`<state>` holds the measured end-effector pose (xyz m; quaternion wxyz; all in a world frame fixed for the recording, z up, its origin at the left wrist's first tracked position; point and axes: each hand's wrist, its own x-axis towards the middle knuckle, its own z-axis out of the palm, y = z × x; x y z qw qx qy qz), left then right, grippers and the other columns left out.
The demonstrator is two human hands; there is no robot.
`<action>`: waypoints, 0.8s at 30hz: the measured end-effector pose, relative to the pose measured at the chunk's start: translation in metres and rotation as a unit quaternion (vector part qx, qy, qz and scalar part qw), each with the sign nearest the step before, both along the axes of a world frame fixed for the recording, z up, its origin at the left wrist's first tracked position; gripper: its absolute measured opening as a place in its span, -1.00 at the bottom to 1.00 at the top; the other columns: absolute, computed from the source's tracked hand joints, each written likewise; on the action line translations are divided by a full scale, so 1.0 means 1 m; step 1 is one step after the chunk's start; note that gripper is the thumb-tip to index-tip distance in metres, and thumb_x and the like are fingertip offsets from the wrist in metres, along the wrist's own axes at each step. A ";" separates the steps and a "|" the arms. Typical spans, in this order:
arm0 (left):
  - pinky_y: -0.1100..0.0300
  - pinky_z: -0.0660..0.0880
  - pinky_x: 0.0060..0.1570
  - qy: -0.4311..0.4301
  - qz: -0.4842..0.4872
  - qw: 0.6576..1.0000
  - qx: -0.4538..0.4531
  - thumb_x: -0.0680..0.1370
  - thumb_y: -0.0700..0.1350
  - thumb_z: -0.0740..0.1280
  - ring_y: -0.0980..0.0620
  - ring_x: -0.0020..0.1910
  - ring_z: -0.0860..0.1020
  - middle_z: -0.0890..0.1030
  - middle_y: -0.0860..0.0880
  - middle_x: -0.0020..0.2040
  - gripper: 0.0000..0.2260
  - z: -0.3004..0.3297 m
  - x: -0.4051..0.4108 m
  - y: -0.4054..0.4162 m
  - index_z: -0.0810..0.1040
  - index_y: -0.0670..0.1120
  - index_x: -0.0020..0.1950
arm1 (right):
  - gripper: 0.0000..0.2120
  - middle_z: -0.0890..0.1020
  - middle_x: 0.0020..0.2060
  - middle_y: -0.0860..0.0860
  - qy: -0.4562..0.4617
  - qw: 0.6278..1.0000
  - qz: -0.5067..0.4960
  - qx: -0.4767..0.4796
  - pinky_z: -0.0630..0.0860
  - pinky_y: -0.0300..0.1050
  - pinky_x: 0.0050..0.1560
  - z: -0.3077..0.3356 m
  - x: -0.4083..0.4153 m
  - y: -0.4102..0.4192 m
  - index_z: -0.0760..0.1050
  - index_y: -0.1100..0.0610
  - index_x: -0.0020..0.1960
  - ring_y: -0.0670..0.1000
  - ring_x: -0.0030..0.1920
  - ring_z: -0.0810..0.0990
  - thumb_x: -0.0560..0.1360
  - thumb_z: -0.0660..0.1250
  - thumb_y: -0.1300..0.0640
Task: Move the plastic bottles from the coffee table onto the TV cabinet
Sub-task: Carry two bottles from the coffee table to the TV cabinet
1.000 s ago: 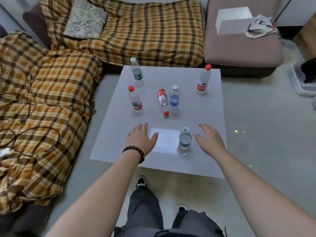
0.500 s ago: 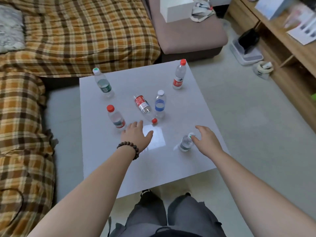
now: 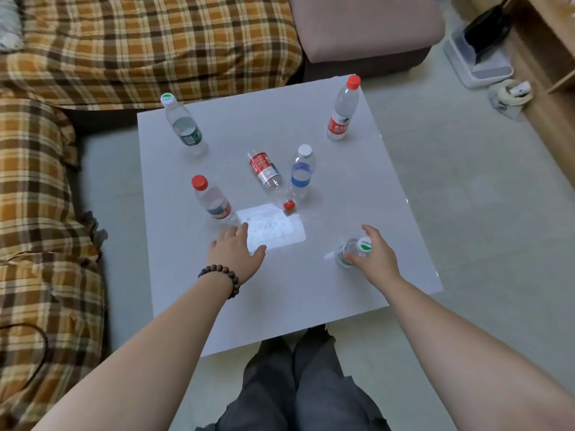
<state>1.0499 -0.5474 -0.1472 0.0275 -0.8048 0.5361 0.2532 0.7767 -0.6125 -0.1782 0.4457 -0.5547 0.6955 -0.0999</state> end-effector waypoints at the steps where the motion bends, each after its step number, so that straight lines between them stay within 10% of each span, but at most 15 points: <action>1: 0.00 0.28 0.31 -0.002 0.004 1.000 0.003 0.56 0.15 0.16 -0.11 0.36 0.35 0.38 -0.09 0.40 -0.44 -0.004 0.002 0.002 0.21 -0.10 0.48 | -0.42 0.53 0.18 0.08 -0.003 1.000 -0.013 -0.003 0.39 -0.15 0.06 -0.004 0.002 -0.002 0.35 0.05 0.34 0.13 0.19 0.51 0.38 0.48 0.14; 5: 0.00 0.26 0.33 0.009 0.043 0.999 0.009 0.56 0.14 0.17 -0.10 0.39 0.33 0.38 -0.08 0.41 -0.42 -0.014 0.010 0.009 0.20 -0.12 0.49 | -0.66 0.58 -0.06 0.05 -0.006 1.000 -0.023 -0.016 0.41 -0.16 -0.12 -0.008 0.010 -0.010 0.48 0.08 0.13 0.10 -0.04 0.56 0.39 0.46 0.15; 24: 0.01 0.24 0.40 0.213 0.338 0.909 -0.114 0.40 0.06 0.48 -0.06 0.50 0.20 0.16 -0.03 0.54 -0.11 -0.040 0.106 -0.051 0.02 -0.05 0.56 | -0.63 0.60 -0.09 -0.02 -0.056 0.995 0.060 -0.050 0.39 -0.39 -0.18 -0.009 0.094 -0.024 0.52 0.04 0.13 -0.02 -0.09 0.56 0.36 0.50 0.11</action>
